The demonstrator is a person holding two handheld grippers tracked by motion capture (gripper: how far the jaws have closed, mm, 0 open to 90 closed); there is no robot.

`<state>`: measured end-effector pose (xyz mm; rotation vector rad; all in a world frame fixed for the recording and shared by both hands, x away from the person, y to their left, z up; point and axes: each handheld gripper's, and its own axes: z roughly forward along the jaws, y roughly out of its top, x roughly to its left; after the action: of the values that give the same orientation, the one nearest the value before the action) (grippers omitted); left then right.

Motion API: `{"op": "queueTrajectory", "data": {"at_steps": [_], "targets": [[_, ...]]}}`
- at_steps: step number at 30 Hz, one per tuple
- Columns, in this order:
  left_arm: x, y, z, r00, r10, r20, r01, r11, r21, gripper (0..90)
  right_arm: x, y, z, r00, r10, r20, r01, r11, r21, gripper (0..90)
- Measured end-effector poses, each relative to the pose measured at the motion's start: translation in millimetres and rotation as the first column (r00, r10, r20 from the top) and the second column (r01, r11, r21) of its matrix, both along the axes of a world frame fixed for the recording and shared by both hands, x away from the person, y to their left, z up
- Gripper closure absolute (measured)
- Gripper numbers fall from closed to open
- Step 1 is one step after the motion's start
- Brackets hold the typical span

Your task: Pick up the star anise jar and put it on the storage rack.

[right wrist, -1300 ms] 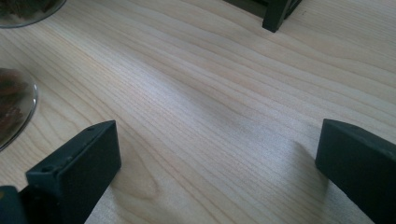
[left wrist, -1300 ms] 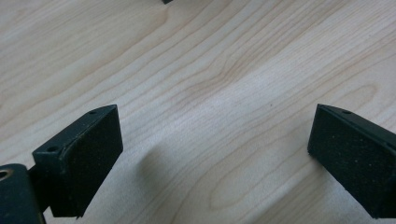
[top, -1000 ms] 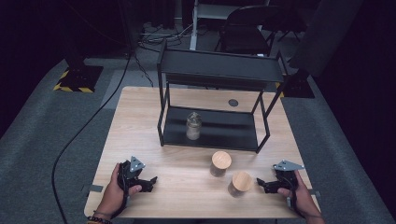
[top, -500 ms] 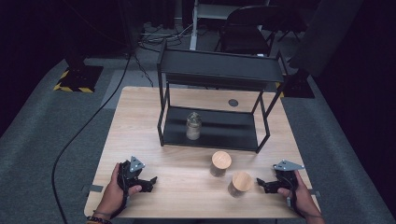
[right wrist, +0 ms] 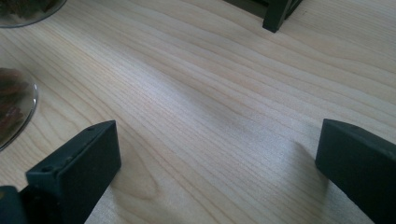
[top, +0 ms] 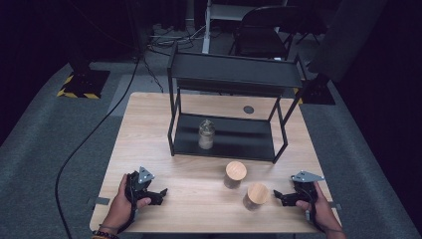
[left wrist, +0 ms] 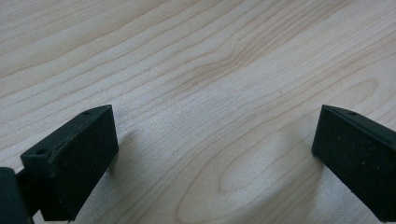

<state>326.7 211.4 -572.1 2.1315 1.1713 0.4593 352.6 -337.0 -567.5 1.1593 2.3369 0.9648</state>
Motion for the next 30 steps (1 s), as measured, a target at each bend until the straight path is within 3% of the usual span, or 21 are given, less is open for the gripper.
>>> {"op": "queueTrajectory", "data": {"at_steps": [11, 21, 30], "targets": [[-0.1, 0.0, 0.0, 1.0000, 0.001, 0.000, -0.001, 1.0000, 0.000, 0.0, -0.1, 0.0, 0.2, 1.0000, 0.000, -0.001, 0.000, 1.000, -0.001, 0.0], [-0.1, 0.0, 0.1, 1.0000, 0.001, 0.000, -0.001, 1.0000, 0.000, 0.0, -2.5, 1.5, 7.7, 0.9998, 0.012, -0.013, -0.013, 0.997, -0.073, 1.6], [-0.1, 0.0, 0.1, 1.0000, 0.001, 0.000, -0.001, 1.0000, 0.000, 0.0, -8.6, 3.2, 22.5, 0.9998, 0.018, 0.009, -0.017, 0.995, -0.095, 1.6]]}}
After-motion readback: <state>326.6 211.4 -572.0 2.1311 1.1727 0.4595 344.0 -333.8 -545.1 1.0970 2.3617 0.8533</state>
